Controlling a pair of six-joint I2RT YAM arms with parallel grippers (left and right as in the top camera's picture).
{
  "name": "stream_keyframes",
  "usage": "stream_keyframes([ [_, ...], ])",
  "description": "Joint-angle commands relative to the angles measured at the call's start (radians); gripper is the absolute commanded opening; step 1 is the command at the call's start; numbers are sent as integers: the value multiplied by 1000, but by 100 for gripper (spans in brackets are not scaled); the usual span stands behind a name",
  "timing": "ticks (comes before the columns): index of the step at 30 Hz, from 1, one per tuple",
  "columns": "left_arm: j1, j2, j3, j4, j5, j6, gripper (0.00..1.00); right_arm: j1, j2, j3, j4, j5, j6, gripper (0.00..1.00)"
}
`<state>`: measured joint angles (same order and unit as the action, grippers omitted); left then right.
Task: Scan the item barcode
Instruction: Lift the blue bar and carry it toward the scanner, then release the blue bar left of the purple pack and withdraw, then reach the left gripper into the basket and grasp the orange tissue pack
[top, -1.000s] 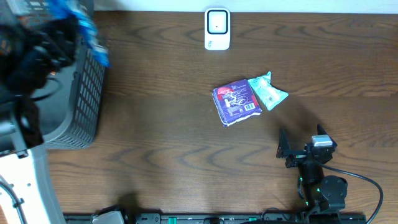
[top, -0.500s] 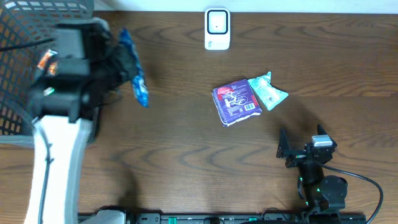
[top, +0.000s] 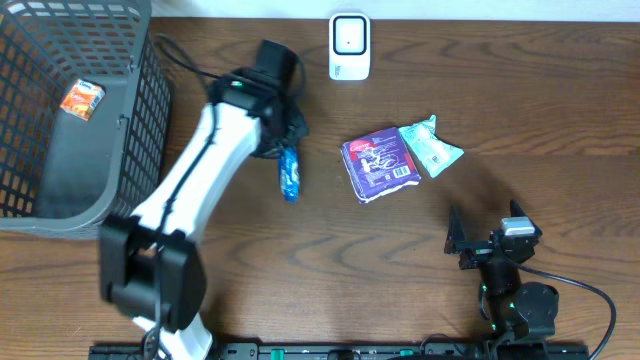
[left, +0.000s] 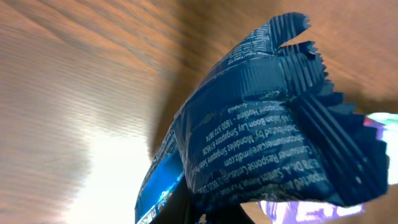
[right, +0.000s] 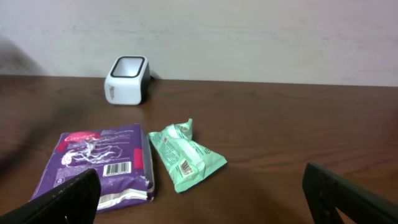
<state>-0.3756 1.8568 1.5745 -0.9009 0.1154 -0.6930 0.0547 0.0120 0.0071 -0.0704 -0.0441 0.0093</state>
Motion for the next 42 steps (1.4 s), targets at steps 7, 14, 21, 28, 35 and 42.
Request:
stream_keyframes([
  [7, -63, 36, -7, 96, 47, 27, 46, 5, -4, -2, -4, 9, -14, 99],
  [14, -47, 16, 39, 120, 60, 123, 67, 5, -4, -2, -4, 9, -14, 99],
  [21, 42, -133, 146, 122, 8, 357, 67, 5, -4, -2, -4, 9, -14, 99],
  [28, 272, -295, 179, 196, -385, 386, 69, 5, -4, -2, -4, 9, -14, 99],
  [35, 585, -275, 179, 266, -397, 386, 69, 5, -4, -2, -4, 9, -14, 99],
  [42, 748, -147, 178, 284, -396, 410, 69, 5, -4, -2, -4, 9, -14, 99],
])
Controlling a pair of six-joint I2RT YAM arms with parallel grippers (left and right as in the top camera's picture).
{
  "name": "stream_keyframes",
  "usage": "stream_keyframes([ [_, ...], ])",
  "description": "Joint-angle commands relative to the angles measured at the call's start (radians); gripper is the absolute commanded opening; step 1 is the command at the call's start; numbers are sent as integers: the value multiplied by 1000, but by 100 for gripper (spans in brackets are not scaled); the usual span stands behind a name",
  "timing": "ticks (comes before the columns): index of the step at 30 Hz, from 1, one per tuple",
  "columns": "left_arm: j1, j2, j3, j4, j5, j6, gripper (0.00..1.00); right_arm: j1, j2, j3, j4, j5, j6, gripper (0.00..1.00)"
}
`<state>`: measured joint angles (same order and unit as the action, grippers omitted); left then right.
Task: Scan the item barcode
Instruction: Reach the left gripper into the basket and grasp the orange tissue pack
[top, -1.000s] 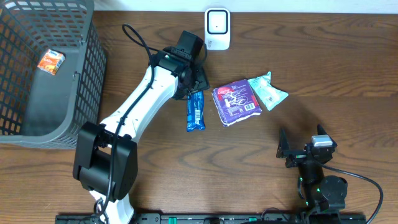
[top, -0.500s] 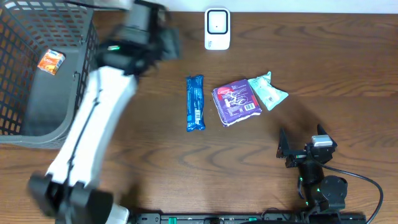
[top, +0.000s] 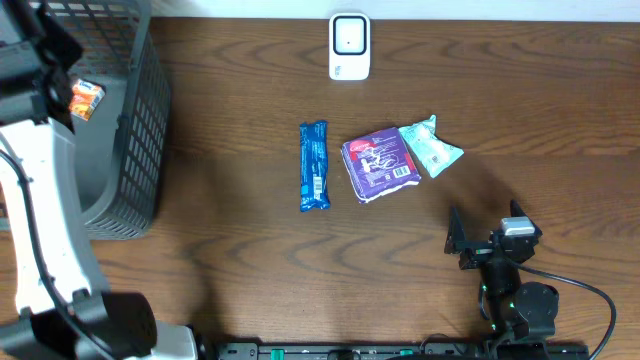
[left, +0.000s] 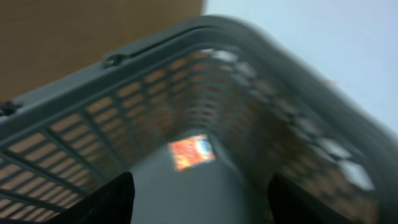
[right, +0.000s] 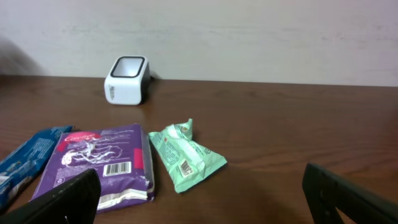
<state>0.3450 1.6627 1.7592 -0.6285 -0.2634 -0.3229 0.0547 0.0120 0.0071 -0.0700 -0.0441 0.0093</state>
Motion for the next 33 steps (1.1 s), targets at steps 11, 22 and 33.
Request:
stream_keyframes([
  [11, 30, 251, -6, 149, -14, 250, 69, 5, -4, -2, -4, 9, -14, 99],
  [22, 32, 491, -6, 253, -14, 381, 68, 5, -4, -2, -4, 9, -14, 99],
  [33, 32, 589, -8, 316, -7, 382, 55, 5, -4, -2, -5, 9, -14, 99],
])
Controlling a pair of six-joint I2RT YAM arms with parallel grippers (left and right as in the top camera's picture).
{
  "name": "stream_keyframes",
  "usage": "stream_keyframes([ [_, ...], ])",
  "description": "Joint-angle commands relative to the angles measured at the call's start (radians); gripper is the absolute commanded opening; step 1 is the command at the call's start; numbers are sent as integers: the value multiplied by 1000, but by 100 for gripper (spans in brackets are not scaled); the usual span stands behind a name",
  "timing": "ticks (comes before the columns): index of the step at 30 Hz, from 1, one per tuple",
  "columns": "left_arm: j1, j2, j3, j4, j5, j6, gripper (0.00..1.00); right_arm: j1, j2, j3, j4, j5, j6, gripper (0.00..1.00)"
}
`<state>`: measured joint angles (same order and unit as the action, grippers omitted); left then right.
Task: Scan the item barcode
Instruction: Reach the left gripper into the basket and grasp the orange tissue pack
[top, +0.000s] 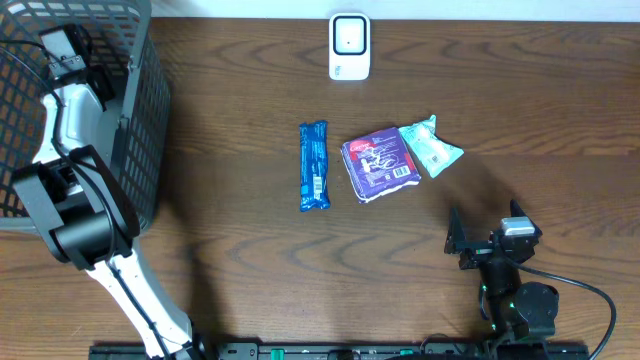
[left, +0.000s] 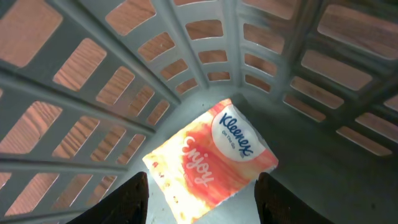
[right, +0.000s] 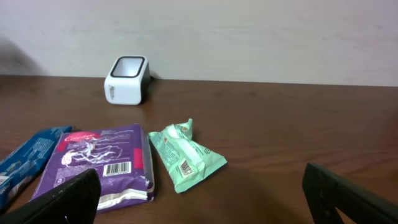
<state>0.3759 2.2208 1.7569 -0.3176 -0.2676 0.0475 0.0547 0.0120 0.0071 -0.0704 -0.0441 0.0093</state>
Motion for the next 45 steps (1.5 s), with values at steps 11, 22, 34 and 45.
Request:
stream_keyframes([
  [11, 1, 63, -19, 6, 119, -16, 78, 5, -4, -2, -4, 9, -14, 99],
  [22, 37, 64, -19, 33, 118, -14, 78, 5, -4, -2, -4, 9, -14, 99],
  [34, 117, 122, -27, 23, 277, 5, 77, 5, -4, -2, -4, 9, -14, 99],
  [45, 116, 117, -27, -16, 279, 12, 10, 5, -4, -2, -4, 9, -14, 99],
])
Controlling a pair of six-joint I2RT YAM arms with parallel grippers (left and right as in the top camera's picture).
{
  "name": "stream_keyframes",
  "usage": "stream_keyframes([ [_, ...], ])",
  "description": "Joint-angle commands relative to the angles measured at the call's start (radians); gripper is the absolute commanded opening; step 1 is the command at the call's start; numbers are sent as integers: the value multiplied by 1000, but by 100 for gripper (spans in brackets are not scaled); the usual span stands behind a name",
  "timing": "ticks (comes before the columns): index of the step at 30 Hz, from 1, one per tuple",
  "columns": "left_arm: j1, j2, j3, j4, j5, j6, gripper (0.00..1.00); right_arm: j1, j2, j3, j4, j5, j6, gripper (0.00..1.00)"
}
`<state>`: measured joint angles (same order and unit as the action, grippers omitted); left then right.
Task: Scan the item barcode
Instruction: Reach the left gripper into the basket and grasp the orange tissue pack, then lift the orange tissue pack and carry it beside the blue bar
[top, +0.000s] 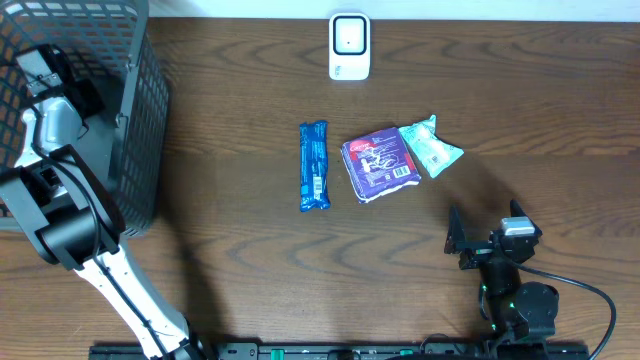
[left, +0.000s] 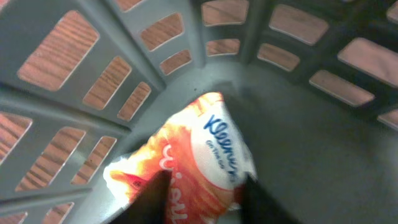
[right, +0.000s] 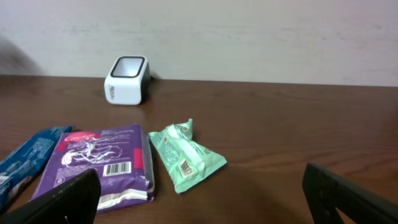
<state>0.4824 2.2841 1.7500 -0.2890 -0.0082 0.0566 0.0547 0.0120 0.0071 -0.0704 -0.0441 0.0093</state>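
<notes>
An orange and white Kleenex tissue pack (left: 202, 152) lies crumpled on the grey basket floor (left: 311, 155). My left gripper (left: 202, 186) is shut on it, one dark finger (left: 155, 196) on each side. Overhead, the left gripper (top: 82, 100) reaches into the basket (top: 135, 130) and hides the pack. The white scanner (top: 349, 45) stands at the back edge, also in the right wrist view (right: 127, 79). My right gripper (top: 484, 230) rests open at the front right, nothing between its fingers (right: 62, 199).
A blue snack bar (top: 314, 165), a purple pack (top: 378, 165) with a barcode facing up and a green pouch (top: 431, 146) lie side by side mid-table. The basket's tall mesh walls surround my left wrist.
My left gripper's fingers were spread wide beside the flat tissue pack. Now they stand closer together and pinch the pack, which is crumpled and tilted. The right arm has not moved.
My left gripper held the blue snack bar over the table left of the purple pack. Then the bar lay on the table and the left arm was over the basket. Then the gripper hung open above the tissue pack inside, and now it is shut on it.
</notes>
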Motion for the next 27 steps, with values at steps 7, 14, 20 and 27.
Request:
stream_keyframes([
  [7, 9, -60, -20, -109, 21, -10, 7, 5, -4, -2, -4, 9, -14, 99],
  [14, 9, -327, -20, -175, 28, -101, 7, 5, -4, -2, -4, 9, -14, 99],
  [20, 1, -585, -20, -212, 204, -153, 7, 5, -4, -2, -4, 9, -14, 99],
  [27, -83, -825, -20, -242, 529, -353, 7, 5, -4, -2, -4, 9, -14, 99],
])
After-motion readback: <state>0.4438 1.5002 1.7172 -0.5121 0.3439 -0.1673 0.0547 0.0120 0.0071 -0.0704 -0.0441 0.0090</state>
